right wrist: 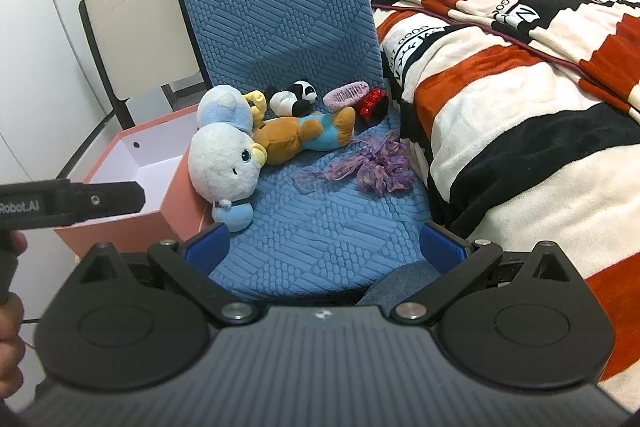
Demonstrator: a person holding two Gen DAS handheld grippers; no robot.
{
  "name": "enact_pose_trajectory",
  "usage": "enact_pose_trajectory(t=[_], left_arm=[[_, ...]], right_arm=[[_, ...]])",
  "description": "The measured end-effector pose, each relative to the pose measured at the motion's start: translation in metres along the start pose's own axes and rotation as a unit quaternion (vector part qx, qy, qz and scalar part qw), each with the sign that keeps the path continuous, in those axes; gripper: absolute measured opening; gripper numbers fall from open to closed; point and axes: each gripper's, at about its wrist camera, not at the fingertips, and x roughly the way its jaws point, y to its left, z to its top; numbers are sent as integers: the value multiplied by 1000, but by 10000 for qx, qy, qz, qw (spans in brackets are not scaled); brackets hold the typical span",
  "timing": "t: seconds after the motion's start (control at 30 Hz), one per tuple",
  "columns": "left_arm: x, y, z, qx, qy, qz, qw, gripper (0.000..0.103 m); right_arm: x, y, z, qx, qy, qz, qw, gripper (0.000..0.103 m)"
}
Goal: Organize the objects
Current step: 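Move left tool toward white-blue plush while right tool approaches purple ribbon bow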
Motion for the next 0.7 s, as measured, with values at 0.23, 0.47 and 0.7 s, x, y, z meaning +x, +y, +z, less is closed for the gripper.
enact_pose_trajectory(t=[0.23,0.47,0.7], left_arm=[[12,-1,1,20,56,43,10000,103],[25,2,1,18,110,53,9999,103],[50,3,8,119,130,108,9998,103]], right_arm=[[8,-2,0,-27,-7,-51,10000,103],[26,-5,-6,-39,18,-77,10000,103],[50,-13,-7,37,14,-107,9999,103]])
